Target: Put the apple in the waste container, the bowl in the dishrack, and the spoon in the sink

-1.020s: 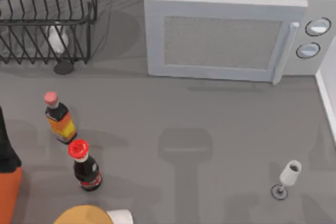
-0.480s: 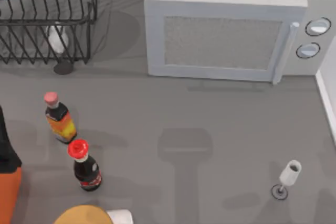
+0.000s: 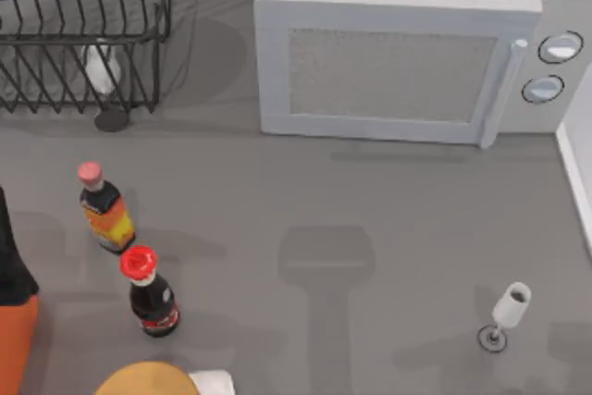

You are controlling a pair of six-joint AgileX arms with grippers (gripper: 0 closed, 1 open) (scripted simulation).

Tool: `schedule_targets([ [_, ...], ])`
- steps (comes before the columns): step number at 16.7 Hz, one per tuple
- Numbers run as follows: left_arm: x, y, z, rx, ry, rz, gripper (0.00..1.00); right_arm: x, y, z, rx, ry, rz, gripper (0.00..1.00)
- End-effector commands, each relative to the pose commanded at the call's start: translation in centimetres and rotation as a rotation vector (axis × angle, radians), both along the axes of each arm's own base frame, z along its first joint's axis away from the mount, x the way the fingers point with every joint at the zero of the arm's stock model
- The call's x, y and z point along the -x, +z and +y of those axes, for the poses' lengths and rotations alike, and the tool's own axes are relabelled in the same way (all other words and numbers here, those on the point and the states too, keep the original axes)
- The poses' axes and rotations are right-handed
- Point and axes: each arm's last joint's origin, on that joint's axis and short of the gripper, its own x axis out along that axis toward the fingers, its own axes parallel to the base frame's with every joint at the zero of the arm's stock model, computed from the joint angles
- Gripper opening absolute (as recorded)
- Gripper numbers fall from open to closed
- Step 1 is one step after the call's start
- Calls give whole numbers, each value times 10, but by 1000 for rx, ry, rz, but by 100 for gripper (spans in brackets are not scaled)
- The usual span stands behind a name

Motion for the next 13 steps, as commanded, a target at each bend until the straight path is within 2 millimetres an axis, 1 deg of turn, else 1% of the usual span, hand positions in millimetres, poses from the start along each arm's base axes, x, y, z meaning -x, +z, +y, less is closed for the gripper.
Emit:
schedule_targets([
  [3, 0, 0, 0, 0, 0, 0, 100, -22, -2, -20, 52, 199, 254, 100],
  [6, 0, 0, 0, 0, 0, 0, 100, -39, -7, -38, 42, 380, 438, 100],
  [9, 0, 0, 0, 0, 0, 0, 100, -50, -13, -51, 11, 499, 541, 100],
  [13, 0, 0, 0, 0, 0, 0, 100, -54, -15, -56, -4, 540, 574, 100],
])
